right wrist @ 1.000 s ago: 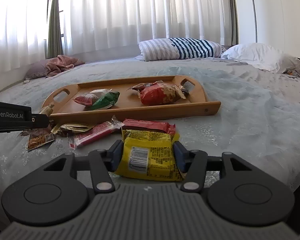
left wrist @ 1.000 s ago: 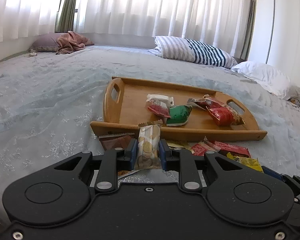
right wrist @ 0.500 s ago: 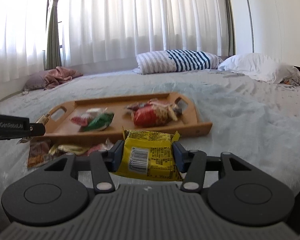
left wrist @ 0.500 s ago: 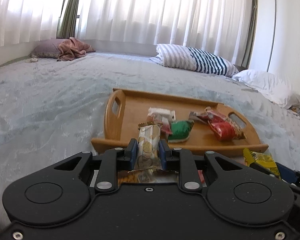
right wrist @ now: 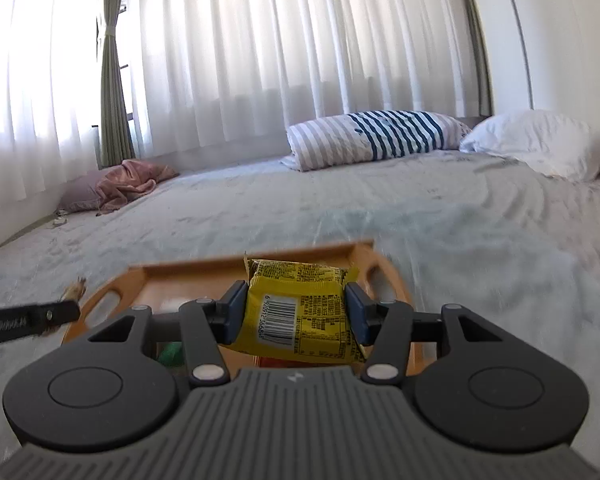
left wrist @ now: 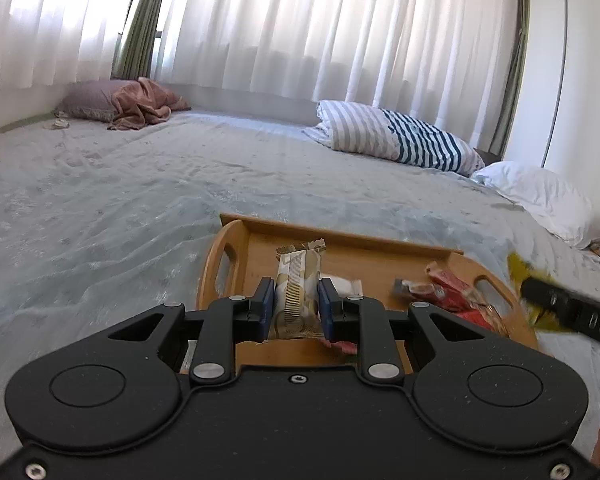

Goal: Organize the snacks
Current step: 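Lift the beige packet and yellow packet with both tools over the tray, then open both tools to drop the beige and yellow packets onto the tray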

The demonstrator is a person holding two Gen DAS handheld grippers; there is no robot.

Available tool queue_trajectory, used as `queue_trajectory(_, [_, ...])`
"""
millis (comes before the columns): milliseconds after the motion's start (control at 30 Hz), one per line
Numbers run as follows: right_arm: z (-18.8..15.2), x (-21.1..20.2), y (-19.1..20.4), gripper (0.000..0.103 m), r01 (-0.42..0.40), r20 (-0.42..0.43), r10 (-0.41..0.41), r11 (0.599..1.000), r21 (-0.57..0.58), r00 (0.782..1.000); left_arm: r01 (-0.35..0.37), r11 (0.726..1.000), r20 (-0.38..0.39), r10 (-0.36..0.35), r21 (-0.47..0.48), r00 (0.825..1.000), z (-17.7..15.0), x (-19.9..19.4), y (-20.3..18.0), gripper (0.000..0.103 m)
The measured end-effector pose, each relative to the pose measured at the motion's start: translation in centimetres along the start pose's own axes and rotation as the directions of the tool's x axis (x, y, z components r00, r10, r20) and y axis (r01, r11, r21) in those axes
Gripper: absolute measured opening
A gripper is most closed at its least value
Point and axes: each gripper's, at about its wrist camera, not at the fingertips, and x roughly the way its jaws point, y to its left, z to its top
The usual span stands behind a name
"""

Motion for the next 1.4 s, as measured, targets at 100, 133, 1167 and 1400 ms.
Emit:
queue_trajectory(100, [2.1,2.6,-0.6,0.055,-0.029,-0.024,0.029,1.0,0.007,0.999,-0.012,1.0,-0.009,0.013,0.009,1.0,1.0,1.9,0.1,0.022])
queue_trajectory(133, [2.7,3.6,-0.9,0.055,-0.036,-0.039,0.037,0.999,0.014,0.999,-0.019,1.0,-0.01,0.019,0.009,1.0,1.2,2.5,0.1,0.022])
queue_trajectory(1167, [2.3,21.1,0.4,0.057,-0.112,-0.377,0.117,0.993,0.036,0.919,-0.093,0.992,-0.161,0.106,0.084,0.981,-1.3,11.3,-0.5,0.022])
queue_trajectory(1400, [2.2,21.3,0.9,0.057,-0.111,-0.389,0.104,0.994,0.005,0.916,-0.096,0.991,-0.158,0.11,0.094,0.981,-1.4,11.3,-0.7,0.022])
